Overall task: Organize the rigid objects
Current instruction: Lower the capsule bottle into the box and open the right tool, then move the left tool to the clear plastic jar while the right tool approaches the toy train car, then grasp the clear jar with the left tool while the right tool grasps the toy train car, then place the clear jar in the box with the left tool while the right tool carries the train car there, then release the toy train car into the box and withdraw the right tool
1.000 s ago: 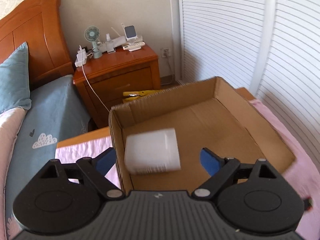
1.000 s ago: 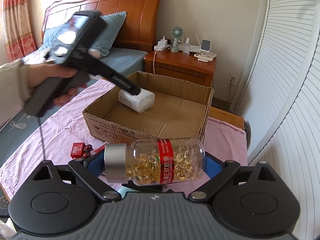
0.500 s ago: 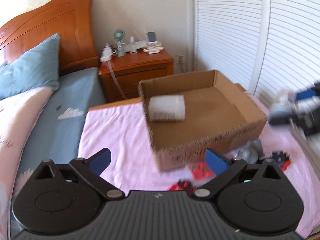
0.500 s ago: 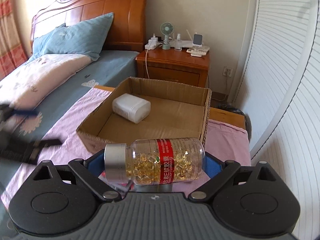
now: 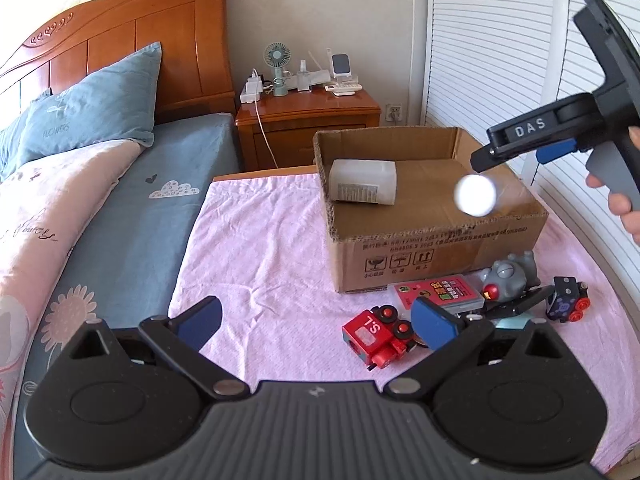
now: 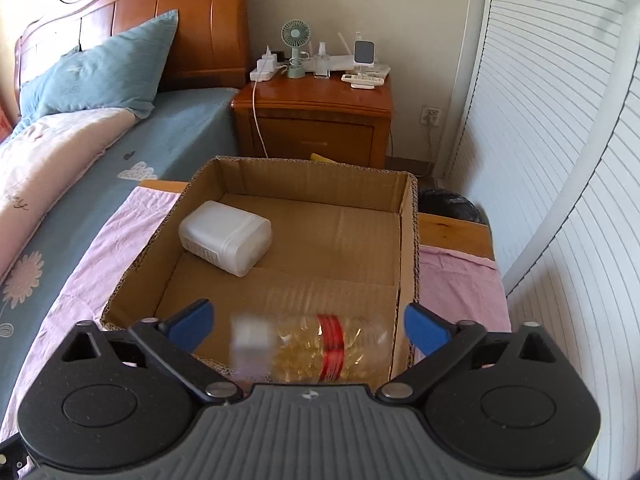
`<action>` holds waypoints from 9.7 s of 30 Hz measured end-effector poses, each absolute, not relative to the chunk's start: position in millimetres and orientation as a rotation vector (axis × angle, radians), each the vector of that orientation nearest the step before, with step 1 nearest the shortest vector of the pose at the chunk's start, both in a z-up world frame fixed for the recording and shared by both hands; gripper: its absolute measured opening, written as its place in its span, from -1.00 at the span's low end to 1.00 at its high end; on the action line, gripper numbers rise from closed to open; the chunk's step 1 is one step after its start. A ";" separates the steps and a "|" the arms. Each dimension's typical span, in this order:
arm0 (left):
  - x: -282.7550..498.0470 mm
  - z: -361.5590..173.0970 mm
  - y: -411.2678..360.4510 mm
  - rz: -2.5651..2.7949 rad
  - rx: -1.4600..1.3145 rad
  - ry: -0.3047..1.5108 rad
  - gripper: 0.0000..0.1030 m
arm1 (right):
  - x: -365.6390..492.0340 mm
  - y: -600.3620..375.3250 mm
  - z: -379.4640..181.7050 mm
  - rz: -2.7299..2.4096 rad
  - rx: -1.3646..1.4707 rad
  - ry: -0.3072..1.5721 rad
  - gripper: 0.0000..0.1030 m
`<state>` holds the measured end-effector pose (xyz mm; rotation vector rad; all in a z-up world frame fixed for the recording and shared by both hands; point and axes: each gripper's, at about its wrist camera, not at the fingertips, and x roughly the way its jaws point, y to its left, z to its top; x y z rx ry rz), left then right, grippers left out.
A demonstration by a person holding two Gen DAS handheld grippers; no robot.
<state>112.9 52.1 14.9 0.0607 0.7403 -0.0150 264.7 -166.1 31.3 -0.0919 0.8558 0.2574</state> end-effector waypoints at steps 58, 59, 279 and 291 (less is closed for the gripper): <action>88.9 5.2 25.8 -0.152 0.129 0.792 0.95 | 135.3 -252.9 -80.4 0.047 -0.093 1.034 1.00; 87.9 5.2 23.8 -0.164 0.138 0.795 0.95 | 134.1 -254.8 -80.3 0.051 -0.089 1.033 1.00; 100.2 -13.6 36.8 -0.178 0.099 0.784 0.92 | 177.6 -198.9 2.7 0.284 -0.127 0.850 1.00; 95.9 -44.8 36.7 -0.164 0.042 0.820 0.92 | 149.7 -185.0 -68.5 0.201 -0.118 0.933 1.00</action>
